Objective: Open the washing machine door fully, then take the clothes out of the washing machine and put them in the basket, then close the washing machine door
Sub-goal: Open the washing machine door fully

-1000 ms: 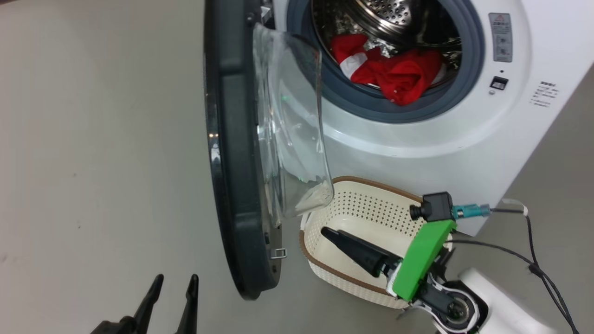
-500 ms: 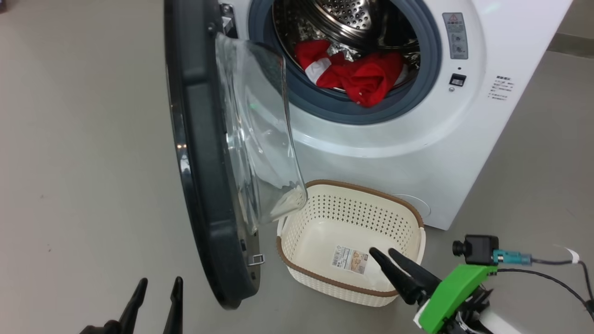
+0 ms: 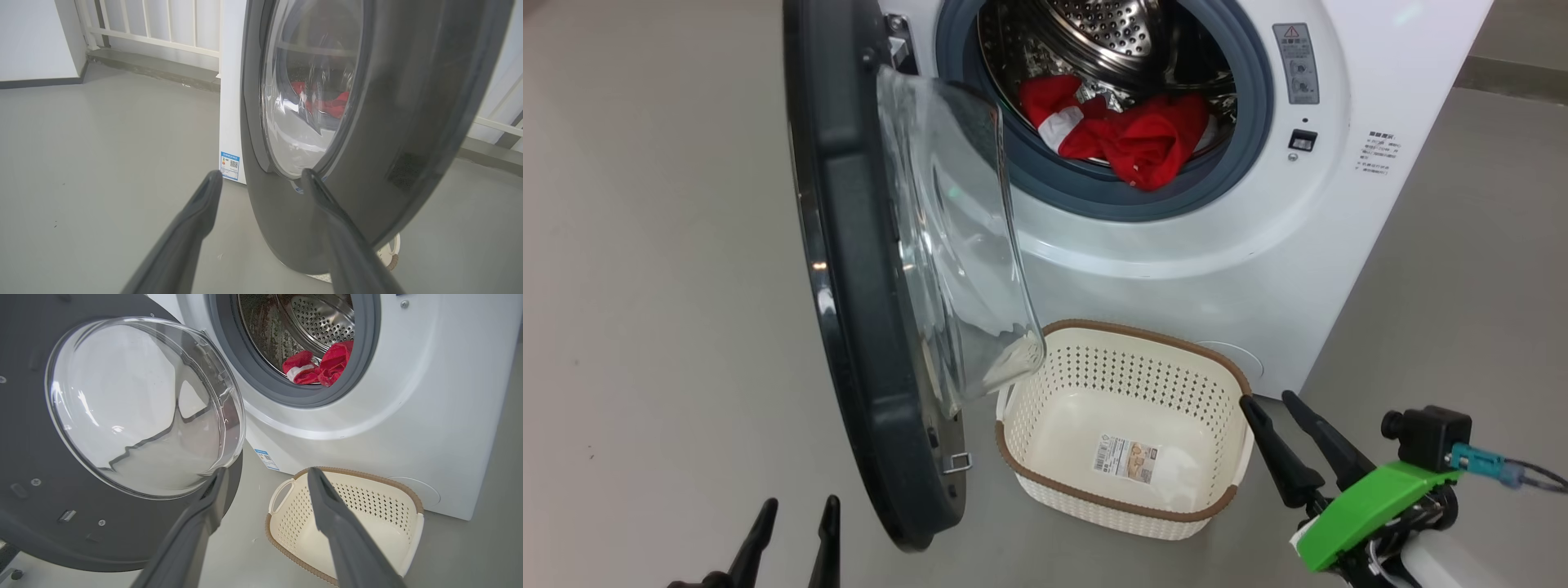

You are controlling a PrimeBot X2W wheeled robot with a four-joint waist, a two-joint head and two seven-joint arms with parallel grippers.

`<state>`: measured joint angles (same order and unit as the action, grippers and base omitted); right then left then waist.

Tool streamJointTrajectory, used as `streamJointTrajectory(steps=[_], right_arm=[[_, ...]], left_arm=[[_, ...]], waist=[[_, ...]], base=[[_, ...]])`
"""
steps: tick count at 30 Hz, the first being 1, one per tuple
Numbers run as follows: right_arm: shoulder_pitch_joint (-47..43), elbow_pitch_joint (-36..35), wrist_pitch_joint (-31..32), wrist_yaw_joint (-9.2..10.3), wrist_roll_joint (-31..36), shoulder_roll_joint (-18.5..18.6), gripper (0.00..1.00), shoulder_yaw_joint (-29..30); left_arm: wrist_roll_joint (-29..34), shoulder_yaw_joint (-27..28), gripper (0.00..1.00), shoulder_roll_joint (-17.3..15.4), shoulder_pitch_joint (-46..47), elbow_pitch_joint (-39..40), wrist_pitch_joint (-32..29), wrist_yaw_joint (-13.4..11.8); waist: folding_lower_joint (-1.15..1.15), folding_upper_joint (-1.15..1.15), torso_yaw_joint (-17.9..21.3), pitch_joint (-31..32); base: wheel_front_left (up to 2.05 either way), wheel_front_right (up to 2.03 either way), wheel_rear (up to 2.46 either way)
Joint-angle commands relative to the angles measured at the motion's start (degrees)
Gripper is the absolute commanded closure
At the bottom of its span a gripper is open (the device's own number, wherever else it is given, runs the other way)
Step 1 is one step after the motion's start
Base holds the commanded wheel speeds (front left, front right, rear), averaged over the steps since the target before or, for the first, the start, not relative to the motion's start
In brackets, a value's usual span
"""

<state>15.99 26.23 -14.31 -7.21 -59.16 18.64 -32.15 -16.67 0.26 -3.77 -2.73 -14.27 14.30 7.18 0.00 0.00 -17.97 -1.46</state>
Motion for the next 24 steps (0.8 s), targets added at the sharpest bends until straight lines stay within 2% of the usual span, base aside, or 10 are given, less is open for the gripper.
streamJointTrajectory(steps=[1, 7, 12, 24], right_arm=[[-2.3, -2.1, -0.7, -0.28, 3.1, -0.9, 0.0, 2.1], [-7.2, -6.8, -0.7, -0.28, 17.0, -4.7, 0.0, 12.0], [-10.9, -9.5, -0.7, -0.28, 23.8, -7.9, 0.0, 17.4], [-15.8, -8.1, -0.7, -0.28, 32.8, -10.3, 0.0, 20.2]], left_arm=[[0.6, 2.3, 0.0, -0.5, 0.6, 1.3, 0.7, 0.3], [0.6, 2.4, 0.0, -0.5, 0.8, 1.1, 0.7, 0.3], [0.7, 2.4, 0.0, -0.3, 1.0, 1.2, 0.7, 0.3], [0.9, 2.3, 0.0, 0.0, 1.0, 1.1, 0.7, 0.3]], waist=[[0.0, 0.0, 0.1, -0.1], [0.0, 0.0, -0.1, -0.3], [0.0, 0.0, -0.4, -0.5], [0.0, 0.0, -0.5, -0.4]], base=[[0.0, 0.0, 0.0], [0.0, 0.0, 0.0], [0.0, 0.0, 0.0], [0.0, 0.0, 0.0]])
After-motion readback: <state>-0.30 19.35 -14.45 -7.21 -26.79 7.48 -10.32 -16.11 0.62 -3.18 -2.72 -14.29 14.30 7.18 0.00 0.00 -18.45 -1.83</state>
